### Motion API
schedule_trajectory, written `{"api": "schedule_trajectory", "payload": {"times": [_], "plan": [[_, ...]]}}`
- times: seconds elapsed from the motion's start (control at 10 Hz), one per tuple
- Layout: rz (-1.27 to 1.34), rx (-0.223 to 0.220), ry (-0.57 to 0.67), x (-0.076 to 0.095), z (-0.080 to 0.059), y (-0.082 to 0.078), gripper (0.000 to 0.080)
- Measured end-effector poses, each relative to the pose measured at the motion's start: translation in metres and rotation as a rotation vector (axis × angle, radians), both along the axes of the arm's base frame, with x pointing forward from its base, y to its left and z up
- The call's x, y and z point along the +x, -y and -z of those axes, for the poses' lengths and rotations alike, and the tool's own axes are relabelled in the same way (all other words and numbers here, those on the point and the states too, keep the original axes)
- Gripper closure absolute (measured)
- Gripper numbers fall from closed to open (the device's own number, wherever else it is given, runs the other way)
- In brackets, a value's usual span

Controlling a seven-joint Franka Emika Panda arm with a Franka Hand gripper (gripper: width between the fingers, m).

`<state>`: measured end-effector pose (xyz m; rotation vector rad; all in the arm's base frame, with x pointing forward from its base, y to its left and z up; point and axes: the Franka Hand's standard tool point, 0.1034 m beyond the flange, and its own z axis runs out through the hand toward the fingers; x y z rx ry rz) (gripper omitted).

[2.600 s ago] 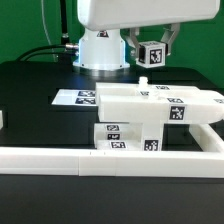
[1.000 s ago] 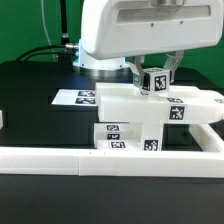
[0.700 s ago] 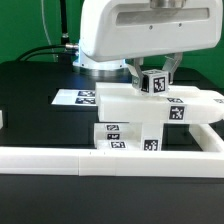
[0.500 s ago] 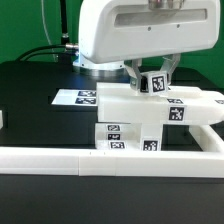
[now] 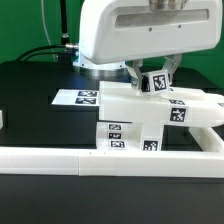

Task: Assemble chair

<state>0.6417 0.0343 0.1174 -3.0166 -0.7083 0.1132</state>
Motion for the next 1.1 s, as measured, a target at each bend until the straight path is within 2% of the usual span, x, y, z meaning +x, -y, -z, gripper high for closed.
{"api": "schedule_trajectory", "payload": {"times": [0.4,0.5,0.6,0.7,0.8,1.0,1.1], "plan": [[0.004,0.000,-0.009,-0.0008,0.0013,0.0035,0.0515],[0.005,0.000,-0.009,-0.0009,0.0014,0.0036,0.0430],[0.005,0.000,-0.009,-0.0010,0.0014,0.0037,0.0430],[0.005,0.000,-0.009,-0.0010,0.0014,0.0037,0.0236],[0.005,0.000,-0.009,-0.0010,0.0014,0.0038,0.0168],[0.017,-0.001,-0.007,-0.0003,-0.0010,0.0035,0.0155],[0.047,-0.001,-0.001,0.0013,-0.0076,0.0030,0.0155]]}}
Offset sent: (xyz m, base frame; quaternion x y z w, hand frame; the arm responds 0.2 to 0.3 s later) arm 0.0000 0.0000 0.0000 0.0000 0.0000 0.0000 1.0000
